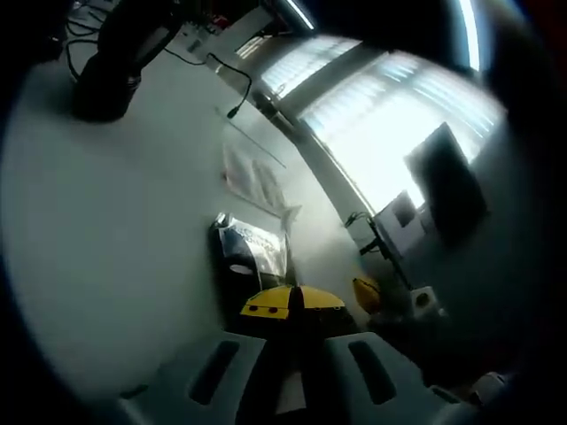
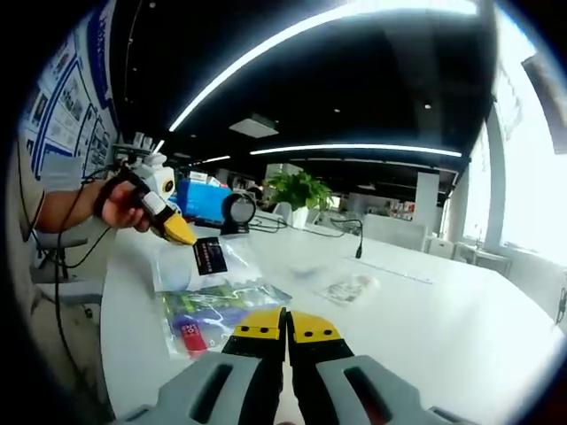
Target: Clip sheet goods on table flip sheet goods clip sheet goods scan sheet goods put sheet goods back to table
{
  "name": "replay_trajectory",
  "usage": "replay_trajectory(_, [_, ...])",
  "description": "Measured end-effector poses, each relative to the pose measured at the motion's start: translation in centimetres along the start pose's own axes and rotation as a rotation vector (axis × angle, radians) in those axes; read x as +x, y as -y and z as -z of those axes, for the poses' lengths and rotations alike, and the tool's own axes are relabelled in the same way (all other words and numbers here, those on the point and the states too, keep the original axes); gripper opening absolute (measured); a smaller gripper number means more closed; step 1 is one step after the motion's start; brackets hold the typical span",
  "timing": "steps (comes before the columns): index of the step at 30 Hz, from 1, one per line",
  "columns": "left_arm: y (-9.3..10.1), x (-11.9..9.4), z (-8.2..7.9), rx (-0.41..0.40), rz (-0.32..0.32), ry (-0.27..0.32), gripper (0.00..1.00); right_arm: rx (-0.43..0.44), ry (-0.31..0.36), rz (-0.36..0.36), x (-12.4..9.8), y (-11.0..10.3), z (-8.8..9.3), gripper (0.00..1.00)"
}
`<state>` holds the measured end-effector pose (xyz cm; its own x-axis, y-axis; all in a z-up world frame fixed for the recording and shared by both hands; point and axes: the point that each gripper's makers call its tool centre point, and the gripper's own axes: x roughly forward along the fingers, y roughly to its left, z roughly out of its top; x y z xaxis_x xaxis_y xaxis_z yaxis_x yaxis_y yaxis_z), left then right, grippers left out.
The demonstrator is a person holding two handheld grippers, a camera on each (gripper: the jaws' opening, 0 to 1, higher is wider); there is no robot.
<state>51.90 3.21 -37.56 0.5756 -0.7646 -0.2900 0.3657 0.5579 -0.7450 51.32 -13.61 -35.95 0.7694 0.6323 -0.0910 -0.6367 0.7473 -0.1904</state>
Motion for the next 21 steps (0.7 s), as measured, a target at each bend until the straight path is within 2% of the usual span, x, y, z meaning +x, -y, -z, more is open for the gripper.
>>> replay_trajectory(12, [0.3,0.0,-0.3,0.002,0.009,0.009,0.00,-0.022,0.032,-0.018,-0.8,-1.2,-2.2,0.01])
replay_trajectory(21, [0.7,0.0,-0.3,0.003,0.014,0.016,0.00,-0.043,0.030,-0.050,-0.6,-2.8,-2.6,0.03])
